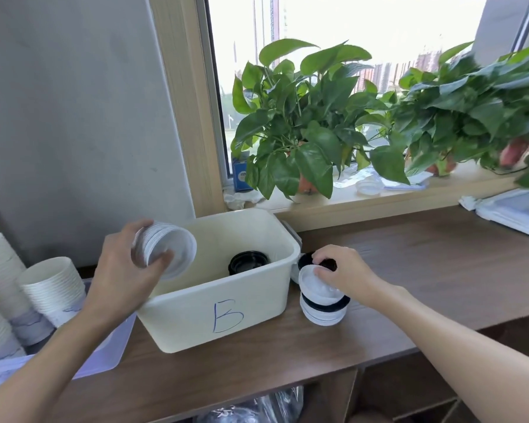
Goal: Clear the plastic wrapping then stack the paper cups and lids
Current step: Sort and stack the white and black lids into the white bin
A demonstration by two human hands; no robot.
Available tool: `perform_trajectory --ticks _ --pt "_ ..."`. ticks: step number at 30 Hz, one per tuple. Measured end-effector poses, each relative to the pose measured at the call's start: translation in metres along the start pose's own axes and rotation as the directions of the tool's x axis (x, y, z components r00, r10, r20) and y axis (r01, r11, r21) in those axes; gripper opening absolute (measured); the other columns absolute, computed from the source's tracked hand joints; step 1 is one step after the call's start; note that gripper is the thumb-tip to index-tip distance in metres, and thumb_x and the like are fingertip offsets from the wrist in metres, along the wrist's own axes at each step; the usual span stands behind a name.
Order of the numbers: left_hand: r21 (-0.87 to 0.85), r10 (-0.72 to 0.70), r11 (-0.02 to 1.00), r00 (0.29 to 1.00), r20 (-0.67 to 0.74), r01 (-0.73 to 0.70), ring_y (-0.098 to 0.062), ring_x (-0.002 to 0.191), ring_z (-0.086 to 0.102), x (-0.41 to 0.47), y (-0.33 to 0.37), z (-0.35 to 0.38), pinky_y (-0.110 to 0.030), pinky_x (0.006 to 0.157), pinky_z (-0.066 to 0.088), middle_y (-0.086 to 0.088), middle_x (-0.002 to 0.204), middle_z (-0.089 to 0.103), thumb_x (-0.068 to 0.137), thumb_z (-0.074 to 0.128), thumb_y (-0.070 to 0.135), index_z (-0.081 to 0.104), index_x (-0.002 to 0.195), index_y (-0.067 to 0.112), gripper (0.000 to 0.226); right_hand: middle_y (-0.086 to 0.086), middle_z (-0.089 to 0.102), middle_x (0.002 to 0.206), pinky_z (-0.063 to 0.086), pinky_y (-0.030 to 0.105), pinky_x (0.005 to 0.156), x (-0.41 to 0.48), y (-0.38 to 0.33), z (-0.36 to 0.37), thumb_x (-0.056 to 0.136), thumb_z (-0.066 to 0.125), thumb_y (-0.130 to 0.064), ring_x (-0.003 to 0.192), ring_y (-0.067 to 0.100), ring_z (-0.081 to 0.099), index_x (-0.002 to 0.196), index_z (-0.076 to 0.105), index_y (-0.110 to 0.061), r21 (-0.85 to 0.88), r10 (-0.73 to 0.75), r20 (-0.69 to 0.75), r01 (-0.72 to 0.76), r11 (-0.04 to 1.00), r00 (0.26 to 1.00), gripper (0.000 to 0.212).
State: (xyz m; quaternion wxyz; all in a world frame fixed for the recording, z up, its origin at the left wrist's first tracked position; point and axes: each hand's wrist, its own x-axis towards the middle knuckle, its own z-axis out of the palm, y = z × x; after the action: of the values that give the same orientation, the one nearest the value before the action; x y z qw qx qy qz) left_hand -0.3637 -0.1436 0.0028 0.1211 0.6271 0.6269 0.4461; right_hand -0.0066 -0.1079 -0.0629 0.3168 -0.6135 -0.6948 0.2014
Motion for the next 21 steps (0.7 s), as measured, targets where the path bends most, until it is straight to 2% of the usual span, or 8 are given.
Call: perform_trajectory --ticks 2,6,9,12,15,17,19,21 --pt "0.013 -0.006 1.000 1.000 0.008 0.006 -0.020 0.099 0.054 0.001 0.000 0.000 -0.035 0.089 0.043 -0.005 0.123 0.048 0.083 0.075 0.026 0.050 0.130 0.037 0.054 -0.009 0.066 0.104 0.044 0.012 0.084 0.000 -0.004 -0.002 0.086 0.066 -0.012 0.098 0.009 0.059 0.090 0.066 -0.023 0.024 -0.014 -0.016 0.014 1.000 1.000 0.011" --pt "0.062 -0.034 0.998 0.999 0.019 0.032 -0.023 0.101 0.054 0.004 0.001 -0.002 -0.046 0.096 0.046 -0.004 0.123 0.054 0.080 0.076 0.036 0.049 0.127 0.040 0.055 -0.004 0.066 0.099 0.039 -0.001 0.074 0.002 -0.019 -0.009 0.086 0.067 -0.011 0.093 0.009 0.060 0.098 0.069 -0.014 0.041 -0.052 -0.088 0.055 0.998 0.995 0.012" --pt "0.055 -0.039 0.998 0.999 0.029 0.038 -0.021 0.101 0.056 0.008 0.006 -0.006 -0.049 0.097 0.046 0.004 0.118 0.057 0.069 0.067 0.053 0.047 0.123 0.046 0.058 -0.004 0.068 0.095 0.041 0.003 0.074 0.005 -0.034 -0.018 0.087 0.066 -0.012 0.091 0.009 0.061 0.098 0.067 -0.016 0.094 -0.063 -0.137 0.077 0.993 0.989 0.011" --pt "0.027 -0.004 1.000 1.000 0.027 0.003 -0.017 0.098 0.057 0.016 0.008 -0.009 -0.036 0.085 0.048 0.007 0.116 0.060 0.077 0.075 0.040 0.050 0.123 0.040 0.053 -0.003 0.068 0.098 0.044 0.017 0.085 0.007 -0.050 -0.021 0.089 0.064 -0.013 0.096 0.010 0.062 0.099 0.067 -0.016 0.111 -0.085 -0.123 0.099 0.989 0.989 0.011" --pt "-0.045 0.032 0.998 0.999 0.024 -0.031 -0.005 0.088 0.058 0.023 0.011 -0.010 -0.018 0.069 0.041 0.009 0.108 0.061 0.083 0.075 0.025 0.052 0.124 0.031 0.047 -0.004 0.066 0.102 0.047 0.027 0.092 0.007 -0.067 -0.020 0.091 0.061 -0.014 0.098 0.008 0.060 0.105 0.064 -0.018 0.079 -0.159 -0.191 0.177 0.981 0.969 0.015" --pt "-0.134 0.034 0.991 0.999 0.026 -0.030 -0.003 0.090 0.058 0.026 0.015 -0.010 -0.017 0.067 0.042 0.008 0.108 0.061 0.083 0.075 0.024 0.053 0.121 0.030 0.044 -0.003 0.062 0.108 0.046 0.029 0.095 0.006 -0.086 -0.015 0.090 0.065 -0.019 0.103 0.009 0.057 0.121 0.057 -0.022 0.087 -0.242 -0.191 0.262 0.961 0.951 0.032" --pt "-0.267 -0.026 0.963 0.998 0.062 0.041 -0.009 0.094 0.061 0.028 0.021 -0.009 -0.022 0.070 0.047 0.005 0.110 0.062 0.084 0.076 0.025 0.053 0.117 0.031 0.040 -0.004 0.053 0.118 0.043 0.025 0.096 0.003 -0.110 -0.006 0.083 0.073 -0.027 0.110 0.008 0.051 0.135 0.042 -0.034 0.150 -0.336 -0.078 0.344 0.927 0.939 0.061" --pt "-0.407 -0.113 0.898 0.982 0.152 0.166 -0.019 0.100 0.065 0.032 0.028 -0.010 -0.033 0.078 0.055 0.000 0.113 0.066 0.084 0.077 0.028 0.056 0.117 0.027 0.039 -0.008 0.042 0.129 0.039 0.024 0.099 0.002 -0.139 0.006 0.075 0.080 -0.035 0.117 0.006 0.045 0.140 0.025 -0.049 0.169 -0.437 0.063 0.422 0.891 0.897 0.086"
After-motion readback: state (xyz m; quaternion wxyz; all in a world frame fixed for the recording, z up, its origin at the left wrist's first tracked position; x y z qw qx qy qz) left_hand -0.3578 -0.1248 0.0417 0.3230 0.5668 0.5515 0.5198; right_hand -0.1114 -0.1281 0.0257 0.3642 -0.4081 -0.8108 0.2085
